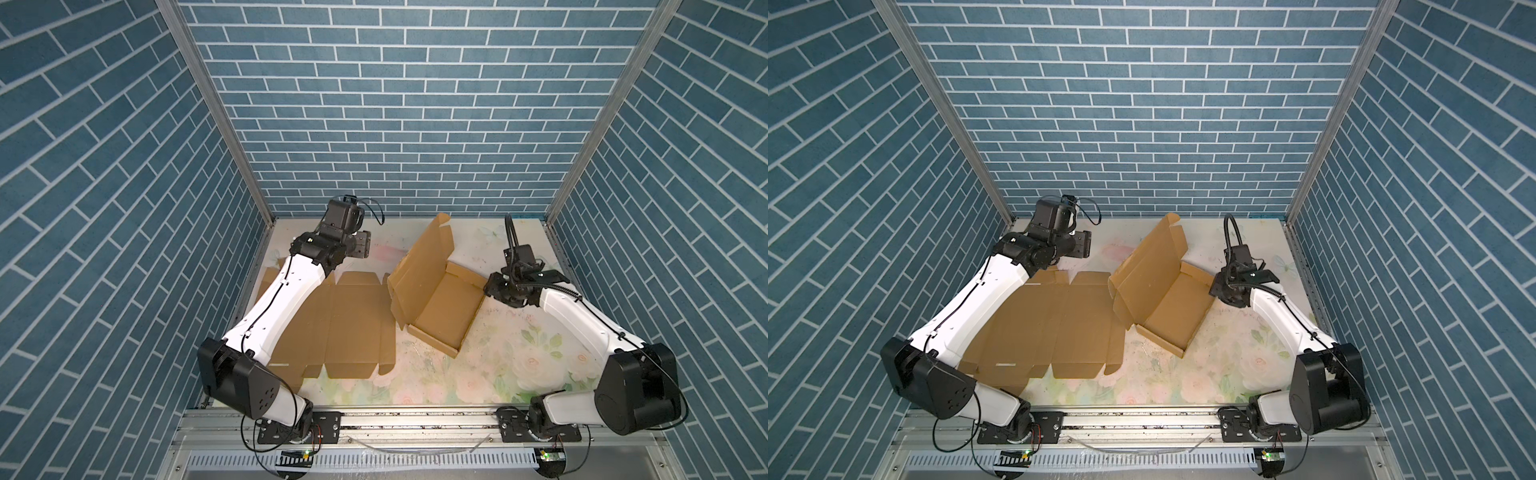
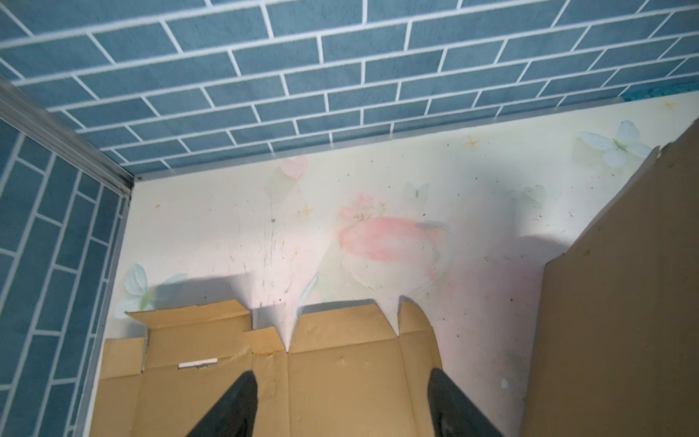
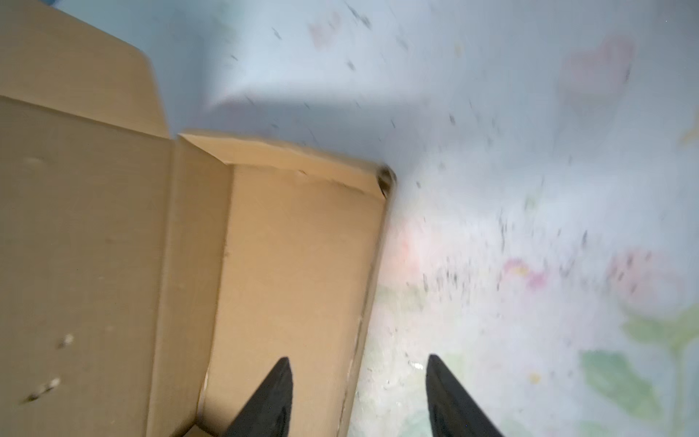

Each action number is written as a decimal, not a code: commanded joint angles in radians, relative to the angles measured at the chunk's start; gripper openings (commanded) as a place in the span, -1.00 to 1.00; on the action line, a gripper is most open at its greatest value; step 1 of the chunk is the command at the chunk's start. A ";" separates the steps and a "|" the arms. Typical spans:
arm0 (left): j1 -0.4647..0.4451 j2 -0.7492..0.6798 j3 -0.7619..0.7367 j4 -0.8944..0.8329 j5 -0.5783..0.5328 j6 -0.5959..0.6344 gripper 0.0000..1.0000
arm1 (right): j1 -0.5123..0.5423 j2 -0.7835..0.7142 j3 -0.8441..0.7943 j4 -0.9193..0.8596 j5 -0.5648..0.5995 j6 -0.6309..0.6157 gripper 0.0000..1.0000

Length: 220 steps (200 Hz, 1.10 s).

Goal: Fold the paper box

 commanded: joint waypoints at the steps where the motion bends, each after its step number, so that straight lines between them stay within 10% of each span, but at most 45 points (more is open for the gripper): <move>1: 0.021 -0.043 -0.130 0.129 0.100 -0.067 0.44 | 0.000 0.113 0.168 -0.052 0.023 -0.426 0.21; 38: 0.044 -0.149 -0.371 0.317 0.199 -0.144 0.58 | 0.000 0.360 0.337 0.018 -0.117 -0.736 0.28; 101: 0.154 -0.215 -0.510 0.388 0.313 -0.219 0.80 | -0.001 0.668 0.550 -0.018 -0.237 -0.843 0.20; 161: 0.155 -0.239 -0.503 0.351 0.280 -0.117 0.62 | -0.018 0.635 0.448 0.047 -0.090 -0.586 -0.48; 220: 0.155 -0.243 -0.574 0.557 0.360 -0.101 0.46 | -0.041 0.378 0.081 0.174 -0.004 -0.296 -0.62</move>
